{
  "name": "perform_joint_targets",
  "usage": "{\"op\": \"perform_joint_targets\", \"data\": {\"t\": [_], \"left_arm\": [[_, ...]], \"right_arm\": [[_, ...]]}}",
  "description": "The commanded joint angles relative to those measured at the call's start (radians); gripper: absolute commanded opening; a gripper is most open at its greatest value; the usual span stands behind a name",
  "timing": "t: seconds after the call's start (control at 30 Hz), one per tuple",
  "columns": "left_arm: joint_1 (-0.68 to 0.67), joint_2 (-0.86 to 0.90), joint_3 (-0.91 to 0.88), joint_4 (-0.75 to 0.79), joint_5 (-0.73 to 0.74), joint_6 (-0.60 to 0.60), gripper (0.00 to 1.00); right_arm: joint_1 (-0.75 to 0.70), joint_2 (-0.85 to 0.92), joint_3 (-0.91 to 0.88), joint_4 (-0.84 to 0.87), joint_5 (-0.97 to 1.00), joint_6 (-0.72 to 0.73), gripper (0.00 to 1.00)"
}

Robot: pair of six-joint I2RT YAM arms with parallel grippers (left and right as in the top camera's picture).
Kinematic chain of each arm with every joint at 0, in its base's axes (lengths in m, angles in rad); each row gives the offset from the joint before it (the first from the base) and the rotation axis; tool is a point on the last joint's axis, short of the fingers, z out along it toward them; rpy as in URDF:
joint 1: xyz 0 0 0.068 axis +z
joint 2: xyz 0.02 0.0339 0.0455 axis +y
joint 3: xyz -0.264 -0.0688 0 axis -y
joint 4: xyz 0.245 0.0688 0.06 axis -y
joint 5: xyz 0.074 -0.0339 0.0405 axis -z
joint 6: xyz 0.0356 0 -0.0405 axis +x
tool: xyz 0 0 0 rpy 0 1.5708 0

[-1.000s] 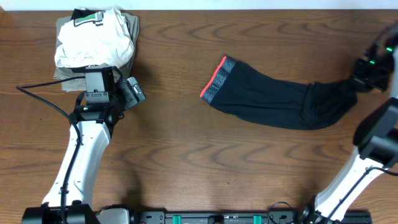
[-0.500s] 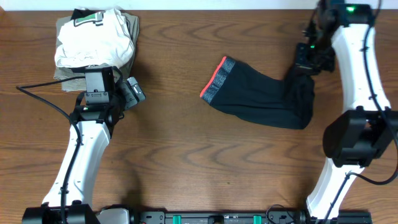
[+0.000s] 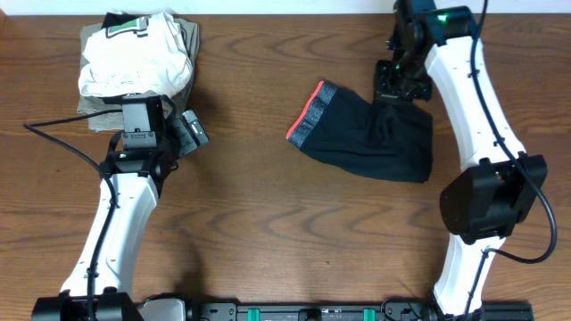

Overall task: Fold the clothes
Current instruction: 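Carry the folded end over to the waistband and press it down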

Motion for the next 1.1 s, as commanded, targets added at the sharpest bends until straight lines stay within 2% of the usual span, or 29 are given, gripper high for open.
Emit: {"op": "perform_joint_targets", "data": {"t": [0.0,0.47,0.77,0.93,0.97,1.07], "left_arm": [[0.005,-0.004,-0.006,-0.002,-0.001,0.006,0.98],[0.005,-0.004,-0.006,-0.002,-0.001,0.006,0.98],[0.005,-0.004,-0.007,-0.002,-0.001,0.006,0.98],[0.005,-0.004,-0.007,-0.002,-0.001,0.006,0.98],[0.005,-0.004,-0.006,-0.002,-0.001,0.006,0.98],[0.005,-0.004,-0.007,-0.002,-0.001,0.006,0.98]], "right_arm": [[0.041,-0.024,0.017,0.006,-0.013,0.035,0.01],[0.204,-0.023,0.007,0.077,-0.012,0.069,0.01],[0.278,-0.023,-0.085,0.190,-0.008,0.113,0.01],[0.291,-0.023,-0.131,0.254,-0.008,0.128,0.08],[0.293,-0.023,-0.138,0.264,-0.008,0.128,0.15],[0.307,-0.023,-0.167,0.304,-0.009,0.128,0.57]]}}
